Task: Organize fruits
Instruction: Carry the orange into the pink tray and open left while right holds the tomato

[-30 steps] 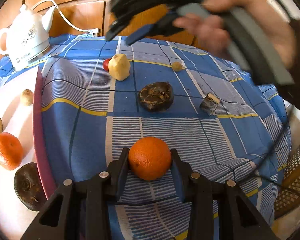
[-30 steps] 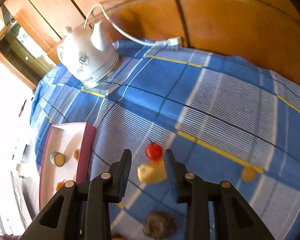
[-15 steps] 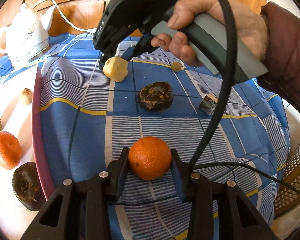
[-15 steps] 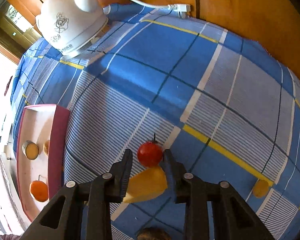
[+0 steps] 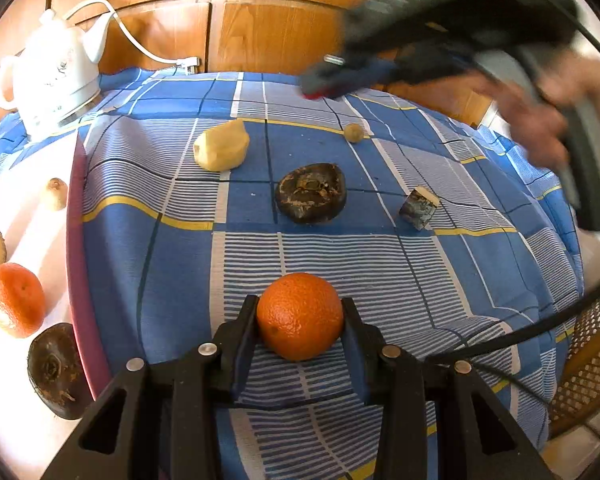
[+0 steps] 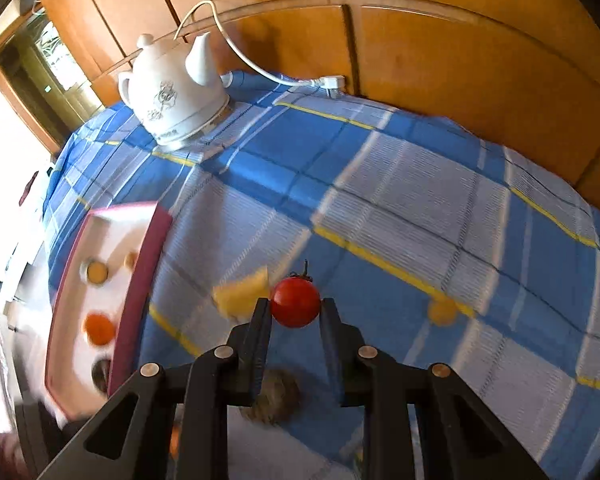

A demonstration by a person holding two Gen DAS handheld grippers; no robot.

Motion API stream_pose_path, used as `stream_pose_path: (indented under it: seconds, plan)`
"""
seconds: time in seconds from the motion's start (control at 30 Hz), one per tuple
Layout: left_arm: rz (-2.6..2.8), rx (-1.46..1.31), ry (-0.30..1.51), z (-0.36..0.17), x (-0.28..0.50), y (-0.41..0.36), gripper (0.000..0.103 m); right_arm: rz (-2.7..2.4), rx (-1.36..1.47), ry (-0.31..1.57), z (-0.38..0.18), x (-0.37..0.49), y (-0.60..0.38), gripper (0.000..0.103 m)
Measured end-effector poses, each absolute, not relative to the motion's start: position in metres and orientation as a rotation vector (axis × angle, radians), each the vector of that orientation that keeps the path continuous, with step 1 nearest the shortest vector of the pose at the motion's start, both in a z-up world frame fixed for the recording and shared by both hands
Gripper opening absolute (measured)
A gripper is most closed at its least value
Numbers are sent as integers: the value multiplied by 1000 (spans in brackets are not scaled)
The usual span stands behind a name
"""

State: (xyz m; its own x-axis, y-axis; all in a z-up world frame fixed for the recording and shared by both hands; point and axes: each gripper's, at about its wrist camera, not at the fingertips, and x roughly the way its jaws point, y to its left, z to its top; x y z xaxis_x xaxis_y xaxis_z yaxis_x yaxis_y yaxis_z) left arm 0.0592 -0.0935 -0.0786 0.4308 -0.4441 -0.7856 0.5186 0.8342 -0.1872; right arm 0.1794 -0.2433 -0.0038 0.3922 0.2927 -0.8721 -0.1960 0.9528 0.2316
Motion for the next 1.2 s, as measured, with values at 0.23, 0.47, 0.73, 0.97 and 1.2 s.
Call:
stream_pose_path:
  seconds: [0.23, 0.47, 0.73, 0.97, 1.2]
  plan:
    - [-586, 81, 973, -75, 59, -91, 40, 365, 81, 1143, -11, 124, -253, 25]
    - [-567, 76, 973, -64, 50, -79, 39, 483, -1, 1193, -30, 89, -229, 25]
    - [-537, 61, 958, -49, 41, -58, 40, 469, -23, 1230, -57, 81, -227, 25]
    - [-526, 74, 912, -35, 33, -39, 39, 466, -45, 1233, -61, 83, -226, 25]
    - [-486, -27, 883, -19, 35, 2, 40, 448, -75, 1223, -61, 84, -223, 25]
